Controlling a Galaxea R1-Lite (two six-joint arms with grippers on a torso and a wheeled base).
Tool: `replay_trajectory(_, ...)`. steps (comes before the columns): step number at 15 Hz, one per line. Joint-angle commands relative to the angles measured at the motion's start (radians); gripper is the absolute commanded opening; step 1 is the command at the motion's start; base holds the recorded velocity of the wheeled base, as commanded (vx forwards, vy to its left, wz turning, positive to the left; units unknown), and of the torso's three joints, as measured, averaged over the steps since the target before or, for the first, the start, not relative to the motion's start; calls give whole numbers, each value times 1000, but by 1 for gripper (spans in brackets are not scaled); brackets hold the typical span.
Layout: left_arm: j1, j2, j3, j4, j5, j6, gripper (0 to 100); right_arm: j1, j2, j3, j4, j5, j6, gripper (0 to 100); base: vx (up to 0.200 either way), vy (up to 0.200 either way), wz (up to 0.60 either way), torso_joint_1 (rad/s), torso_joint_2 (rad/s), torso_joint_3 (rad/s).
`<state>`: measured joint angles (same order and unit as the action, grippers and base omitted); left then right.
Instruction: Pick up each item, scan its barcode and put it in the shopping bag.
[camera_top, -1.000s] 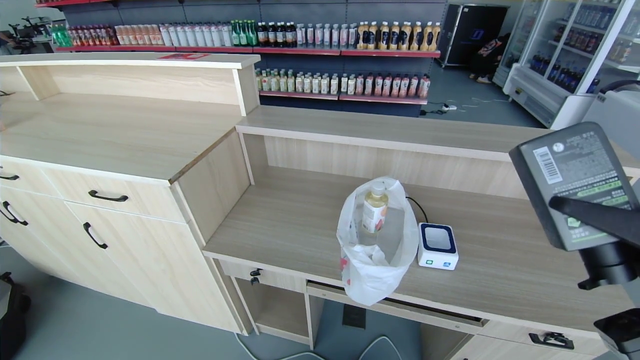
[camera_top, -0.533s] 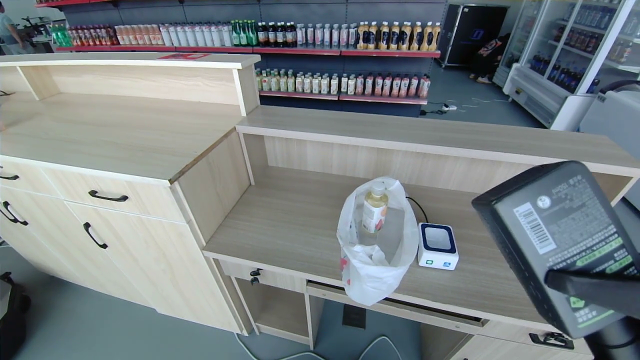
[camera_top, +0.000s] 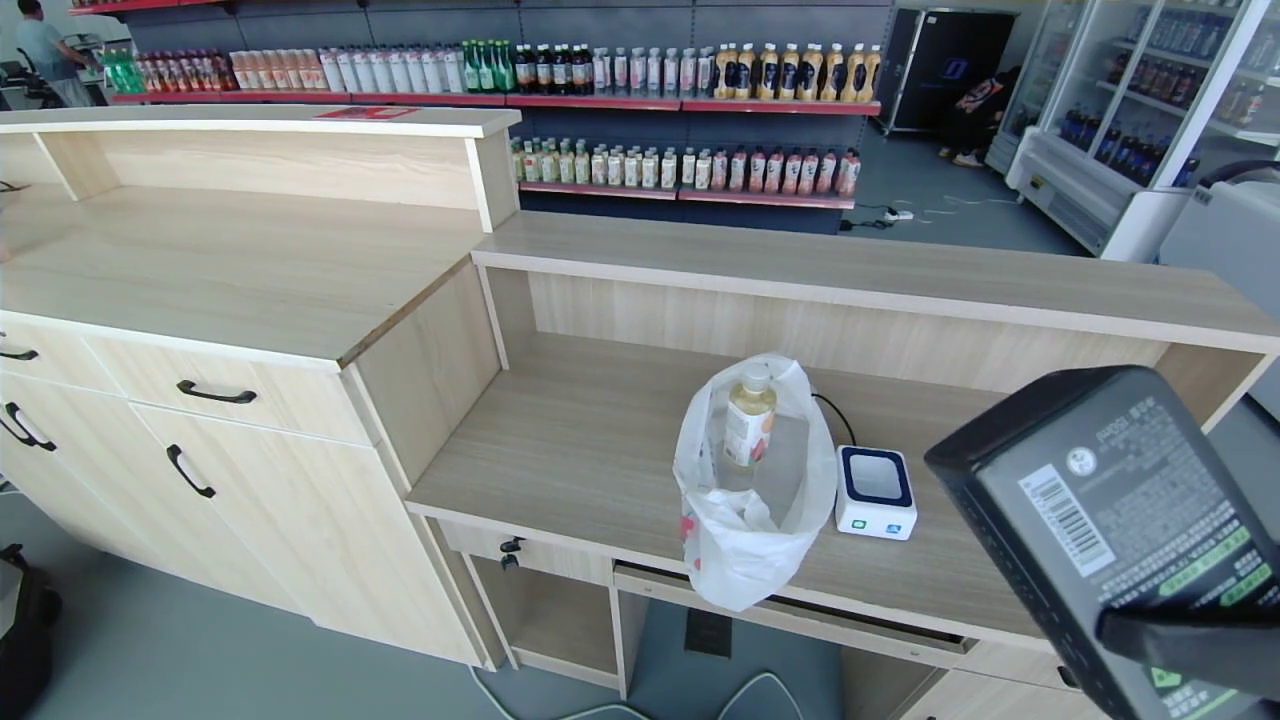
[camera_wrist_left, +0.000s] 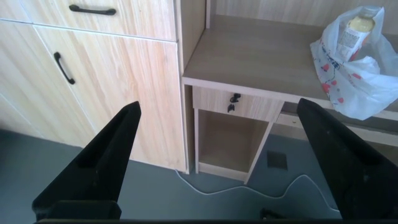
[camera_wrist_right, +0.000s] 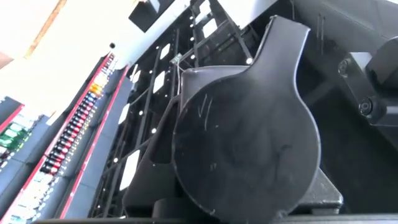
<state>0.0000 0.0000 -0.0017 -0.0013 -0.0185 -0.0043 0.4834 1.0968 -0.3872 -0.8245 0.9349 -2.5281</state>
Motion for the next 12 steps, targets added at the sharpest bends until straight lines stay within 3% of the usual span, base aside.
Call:
replay_trajectory(1, 0, 2, 0, 0, 0, 0, 100, 73, 43, -39, -4, -5, 9, 0, 0, 0, 0, 0, 0, 0)
replay_trajectory(4, 0, 0, 0, 0, 0, 0, 100, 152, 63, -59, -16, -67, 8, 0, 0, 0, 0, 0, 0, 0)
replay_trajectory(12, 0, 0, 0, 0, 0, 0, 100, 152, 86, -51, -16, -70, 5, 0, 0, 0, 0, 0, 0, 0)
